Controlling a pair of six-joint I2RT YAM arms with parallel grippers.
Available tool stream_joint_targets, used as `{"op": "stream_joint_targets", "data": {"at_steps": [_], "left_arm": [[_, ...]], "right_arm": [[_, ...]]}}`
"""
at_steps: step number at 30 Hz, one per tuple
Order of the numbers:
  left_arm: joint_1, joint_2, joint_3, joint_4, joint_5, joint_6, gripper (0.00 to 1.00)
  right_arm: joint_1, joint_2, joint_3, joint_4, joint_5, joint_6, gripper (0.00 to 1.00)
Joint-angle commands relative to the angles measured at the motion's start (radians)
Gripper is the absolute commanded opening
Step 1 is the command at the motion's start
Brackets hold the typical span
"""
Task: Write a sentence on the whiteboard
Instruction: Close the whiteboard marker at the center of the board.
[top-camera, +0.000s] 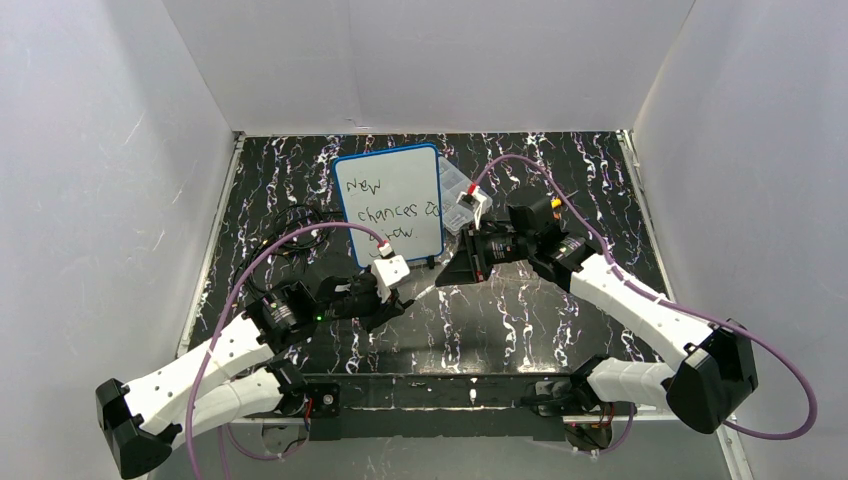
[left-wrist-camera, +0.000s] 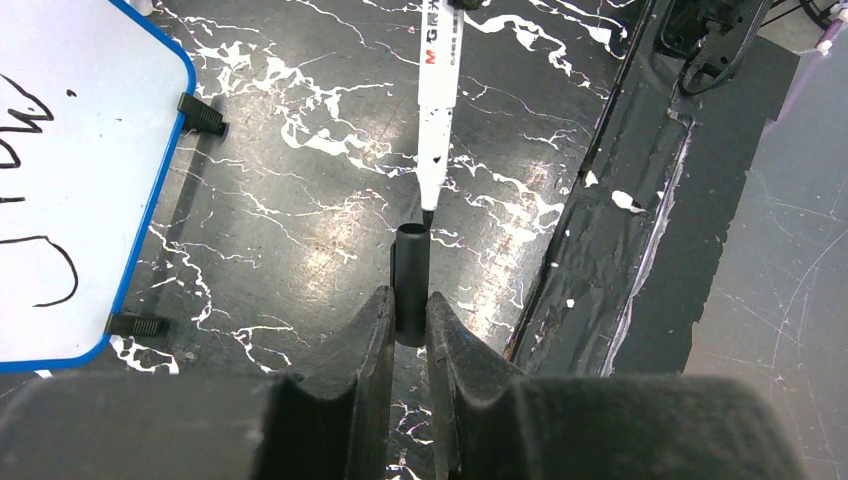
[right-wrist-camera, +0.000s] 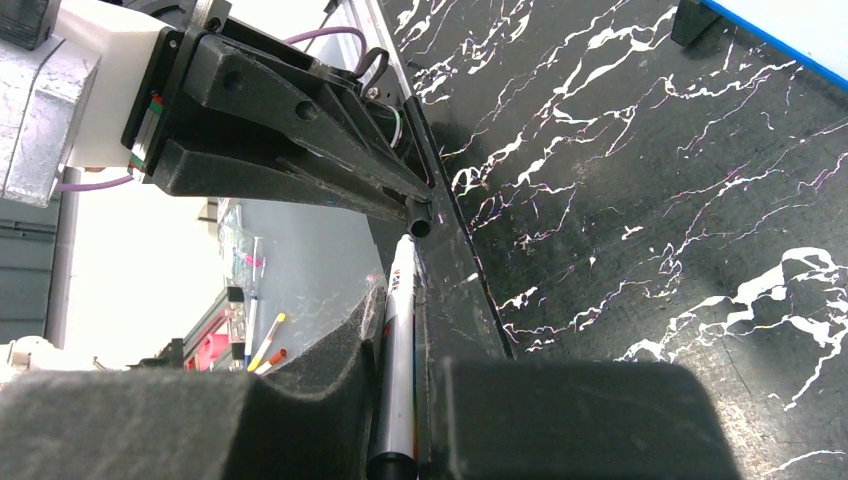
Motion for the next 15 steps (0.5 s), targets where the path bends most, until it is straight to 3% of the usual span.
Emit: {"op": "stream_joint_targets", "data": {"at_steps": [1,15], "left_arm": [[0.001,-0.022,0.0,0.0,-0.001,0.0,0.0],[0.002,-0.03,-0.002,0.004,0.005,-0.002,0.0]], "right_arm": [[0.011,0.008,-0.004,0.03,-0.008,-0.005,0.01],[0.018,0.024,-0.001,0.04,-0.009,-0.005,0.01]]}}
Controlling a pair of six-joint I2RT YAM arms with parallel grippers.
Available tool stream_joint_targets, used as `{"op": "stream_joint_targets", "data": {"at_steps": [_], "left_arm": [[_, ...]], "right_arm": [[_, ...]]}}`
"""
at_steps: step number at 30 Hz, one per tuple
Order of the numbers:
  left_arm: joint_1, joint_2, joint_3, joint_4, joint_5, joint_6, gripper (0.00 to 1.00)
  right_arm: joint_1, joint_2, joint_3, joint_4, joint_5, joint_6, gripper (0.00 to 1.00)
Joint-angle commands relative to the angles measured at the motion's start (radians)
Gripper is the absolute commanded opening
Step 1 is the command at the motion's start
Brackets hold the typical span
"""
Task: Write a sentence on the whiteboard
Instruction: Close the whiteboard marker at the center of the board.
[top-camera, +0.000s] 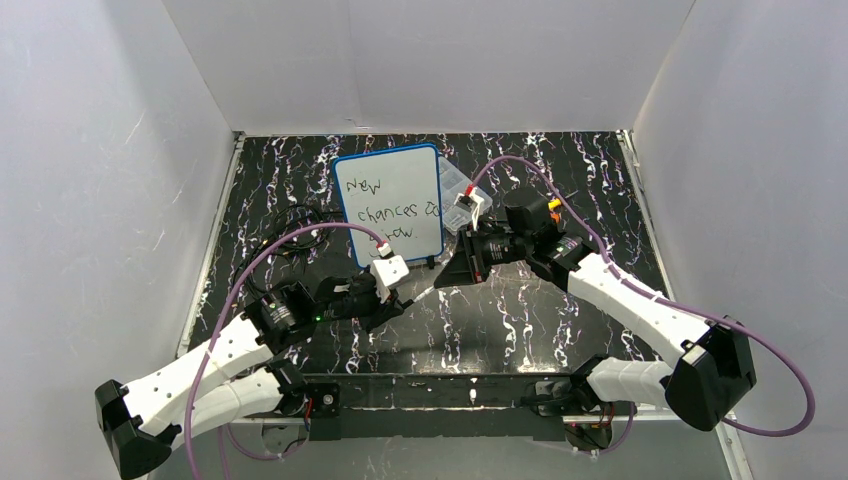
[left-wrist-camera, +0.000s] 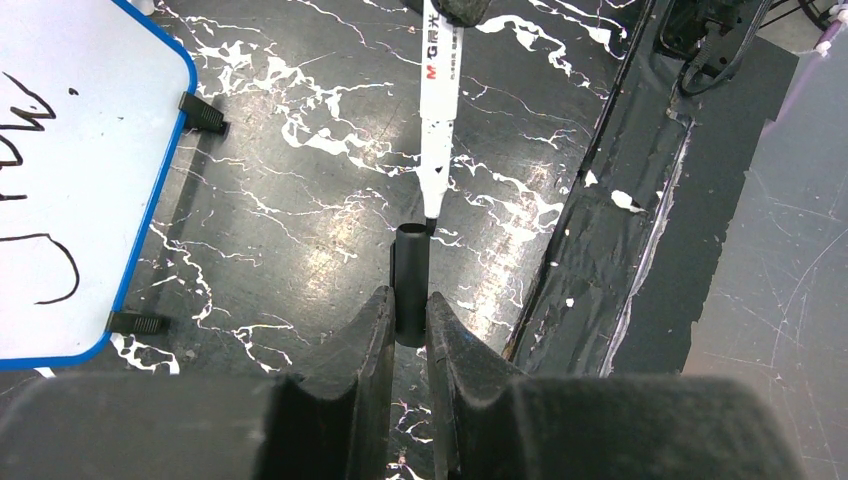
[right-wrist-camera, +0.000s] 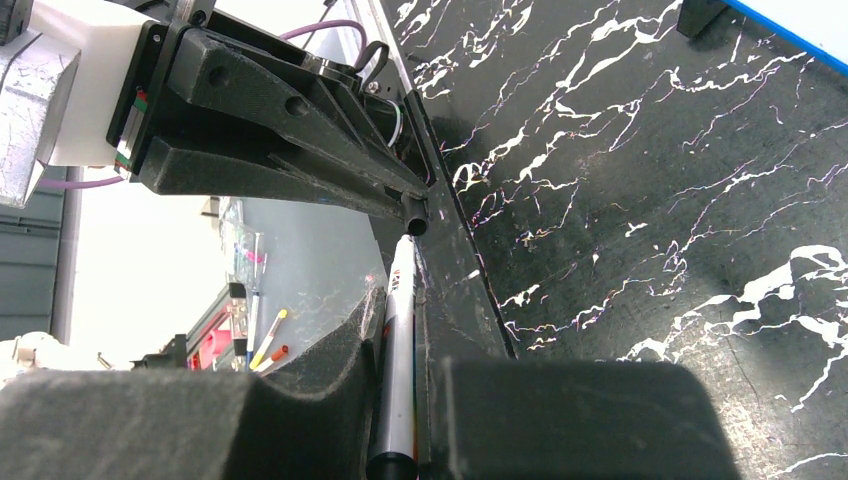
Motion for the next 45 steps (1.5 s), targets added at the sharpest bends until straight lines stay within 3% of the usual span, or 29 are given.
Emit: {"op": "stream_joint_targets", "data": {"at_steps": [1,31,45], "left_arm": [[0.002,-0.022,-0.001,0.008,0.007,-0.001,0.0],[0.002,-0.024,-0.005,0.007,0.007,0.001,0.0],[0.001,-0.037,-0.009,0.008,-0.002,-0.002,0.0]], "right_arm": [[0.008,0.008,-0.001,0.041,-0.01,-0.005,0.01],[0.008,-0.011,-0.008,0.097,0.002,0.022,0.01],[-0.018,-0.056,0.006,0.011,0.036,-0.015,0.01]]}}
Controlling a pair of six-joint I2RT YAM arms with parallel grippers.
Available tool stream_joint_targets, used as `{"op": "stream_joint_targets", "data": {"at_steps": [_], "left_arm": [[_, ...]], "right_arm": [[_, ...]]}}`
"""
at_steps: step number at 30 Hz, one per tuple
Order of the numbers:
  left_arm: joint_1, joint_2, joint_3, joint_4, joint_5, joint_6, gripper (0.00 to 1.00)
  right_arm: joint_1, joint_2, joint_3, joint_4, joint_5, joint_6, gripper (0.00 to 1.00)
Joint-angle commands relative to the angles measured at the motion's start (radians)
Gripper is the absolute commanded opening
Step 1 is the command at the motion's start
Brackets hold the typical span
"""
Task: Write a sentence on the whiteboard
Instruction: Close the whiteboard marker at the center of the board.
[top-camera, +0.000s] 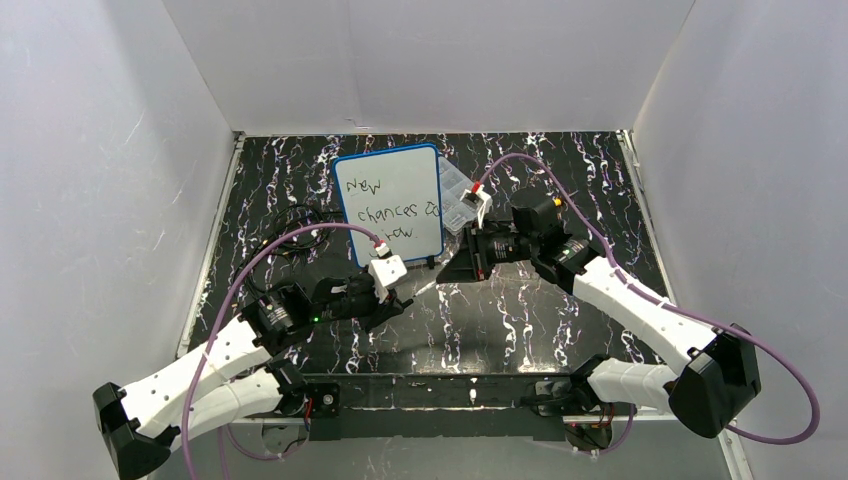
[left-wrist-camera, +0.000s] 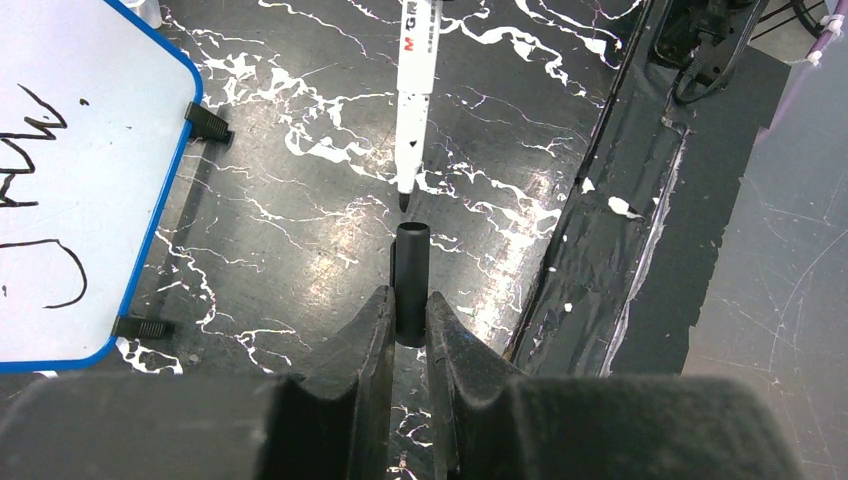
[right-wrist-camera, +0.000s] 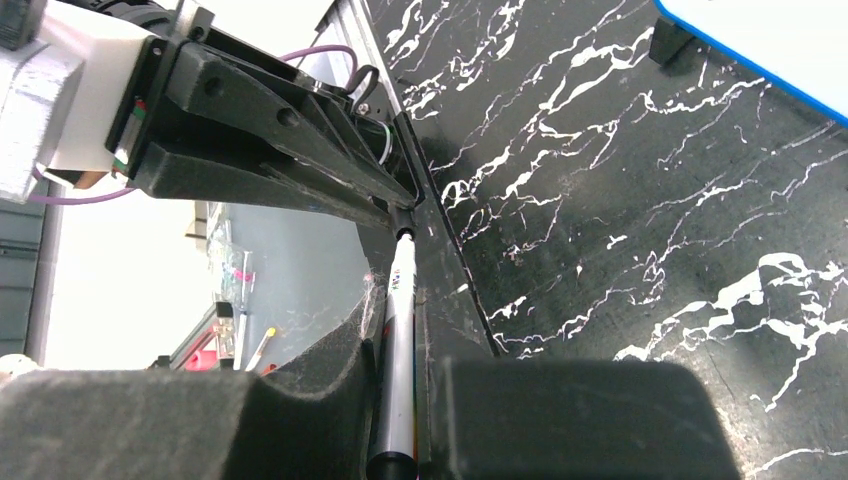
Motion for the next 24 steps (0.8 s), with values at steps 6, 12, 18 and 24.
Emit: {"op": "stream_joint_targets", "data": {"at_steps": [6,12,18,24], "left_arm": [[0.002,-0.023,-0.011,0.005,-0.003,-0.002,0.0],[0.001,-0.02,-0.008,0.004,-0.007,-0.003,0.0],[0.001,-0.023,-0.009,0.005,-0.01,-0.002,0.0],[0.001,-0.024,-0.008,0.006,-0.008,-0.002,0.0]], "right_arm": [[-0.005,-0.009,0.016,-0.004,-0.015,-0.017,0.01],[-0.005,-0.004,0.01,0.03,-0.046,0.006,0.01],[-0.004,0.0,0.001,0.032,-0.051,0.008,0.01],[-0.004,0.007,-0.001,0.044,-0.06,0.015,0.01]]}}
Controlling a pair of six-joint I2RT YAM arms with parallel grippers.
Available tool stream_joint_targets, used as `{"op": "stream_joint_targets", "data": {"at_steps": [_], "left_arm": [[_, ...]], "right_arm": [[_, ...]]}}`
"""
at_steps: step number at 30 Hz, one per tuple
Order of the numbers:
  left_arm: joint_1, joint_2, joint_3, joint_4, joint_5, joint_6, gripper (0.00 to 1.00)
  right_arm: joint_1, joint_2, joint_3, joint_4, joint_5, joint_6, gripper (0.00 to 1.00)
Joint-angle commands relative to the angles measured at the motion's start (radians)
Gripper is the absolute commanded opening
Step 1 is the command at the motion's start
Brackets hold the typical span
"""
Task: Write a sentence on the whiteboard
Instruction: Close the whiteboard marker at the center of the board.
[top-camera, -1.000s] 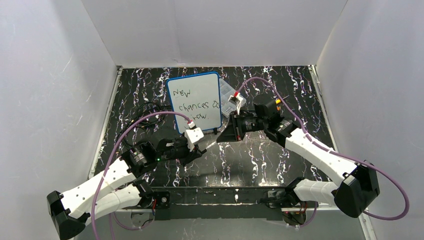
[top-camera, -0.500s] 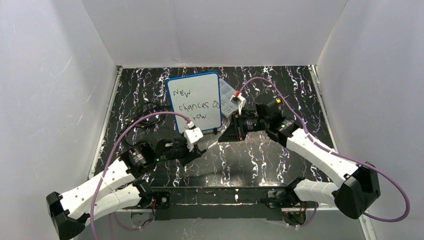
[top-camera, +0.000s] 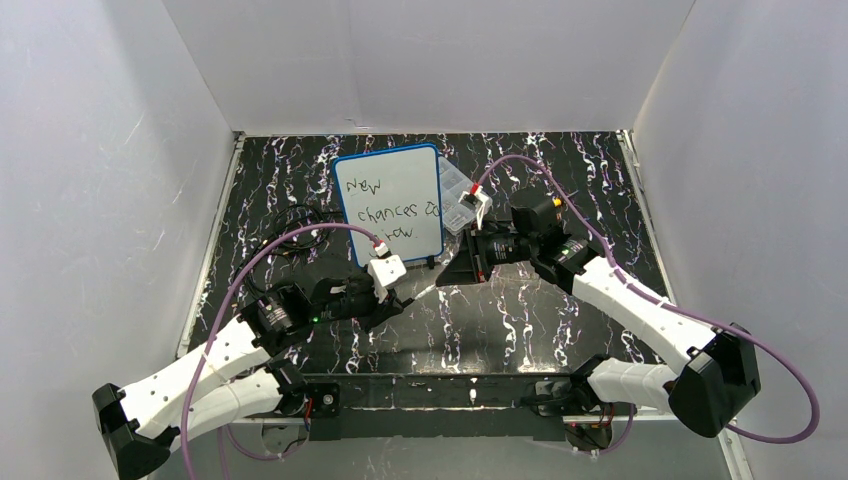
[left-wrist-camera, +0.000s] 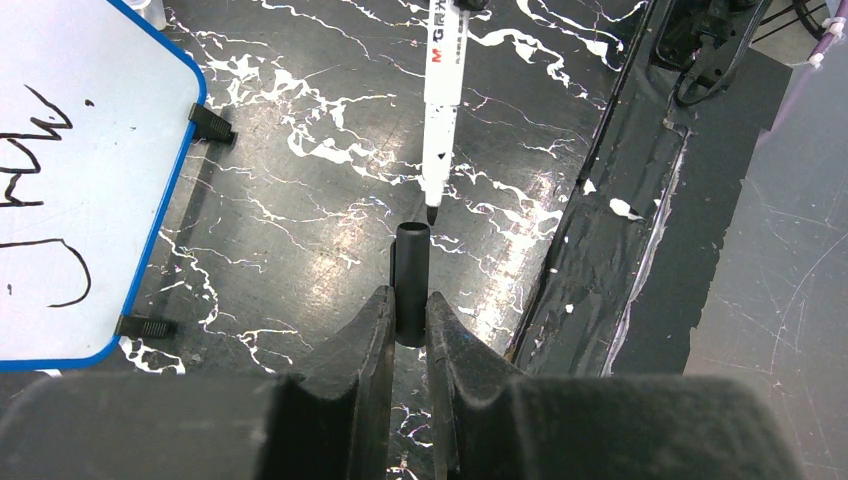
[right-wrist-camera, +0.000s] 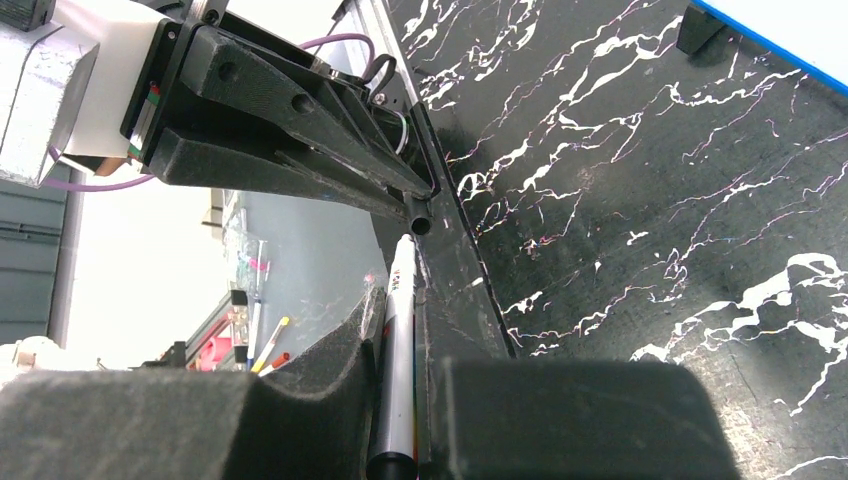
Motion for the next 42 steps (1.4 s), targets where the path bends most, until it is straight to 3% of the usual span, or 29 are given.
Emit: {"op": "stream_joint_targets", "data": {"at_steps": [1,30,36,42], "left_arm": [[0.001,-0.018,-0.008,0.005,-0.005,-0.001,0.0],[0.002,-0.024,-0.011,0.009,-0.008,-0.001,0.0],[0.001,-0.038,-0.013,0.002,-0.013,-0.006,0.0],[0.001,-0.098,-0.051,0.064,0.058,-0.005,0.0]], "right_arm": [[-0.003,0.008,-0.001,0.057,-0.033,0.012,0.01],[-0.002,0.02,-0.012,0.068,-0.037,0.011,0.01],[-0.017,-0.039,0.022,0.048,0.083,-0.003,0.01],[-0.063,-0.082,0.0,0.045,0.0,0.019,0.01]]}}
